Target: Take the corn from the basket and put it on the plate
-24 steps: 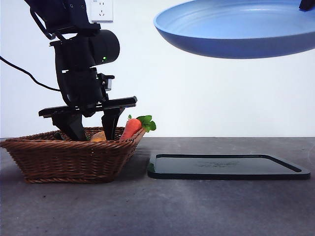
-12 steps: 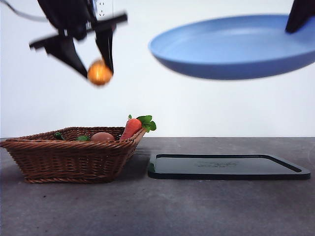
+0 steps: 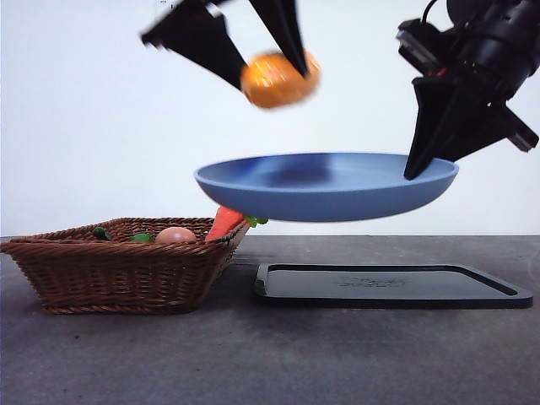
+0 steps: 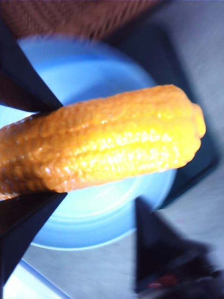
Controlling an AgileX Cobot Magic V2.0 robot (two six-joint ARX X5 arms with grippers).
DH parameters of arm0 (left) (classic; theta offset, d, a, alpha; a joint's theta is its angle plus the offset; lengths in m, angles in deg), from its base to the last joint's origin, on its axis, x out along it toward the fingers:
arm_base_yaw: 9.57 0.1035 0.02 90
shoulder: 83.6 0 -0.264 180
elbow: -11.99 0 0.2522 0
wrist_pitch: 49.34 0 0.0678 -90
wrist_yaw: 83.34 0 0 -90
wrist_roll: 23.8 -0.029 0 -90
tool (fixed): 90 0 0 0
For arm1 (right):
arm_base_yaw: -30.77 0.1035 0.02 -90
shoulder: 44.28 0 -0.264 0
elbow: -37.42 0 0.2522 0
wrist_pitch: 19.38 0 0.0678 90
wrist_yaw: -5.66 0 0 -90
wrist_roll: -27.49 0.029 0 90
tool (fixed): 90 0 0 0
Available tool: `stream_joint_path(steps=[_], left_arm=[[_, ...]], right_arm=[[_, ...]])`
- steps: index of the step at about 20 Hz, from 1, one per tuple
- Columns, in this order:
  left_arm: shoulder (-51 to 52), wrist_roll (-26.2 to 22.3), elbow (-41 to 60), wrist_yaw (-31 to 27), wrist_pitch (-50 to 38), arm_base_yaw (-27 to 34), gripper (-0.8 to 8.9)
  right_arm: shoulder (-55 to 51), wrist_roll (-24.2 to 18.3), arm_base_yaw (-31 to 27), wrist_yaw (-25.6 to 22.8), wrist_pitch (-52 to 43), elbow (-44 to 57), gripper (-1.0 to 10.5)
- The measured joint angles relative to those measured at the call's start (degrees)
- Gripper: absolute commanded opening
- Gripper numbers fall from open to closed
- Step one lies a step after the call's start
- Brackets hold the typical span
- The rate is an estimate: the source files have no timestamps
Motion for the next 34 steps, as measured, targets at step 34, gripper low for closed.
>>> stream_joint_path(steps=[34], left_arm=[[2.34, -3.78, -5.97, -0.44, 4.74, -1.92, 3.52]], right_arm=[[1.38, 0.11, -5.62, 0.17, -1.07, 0.0, 0.0]])
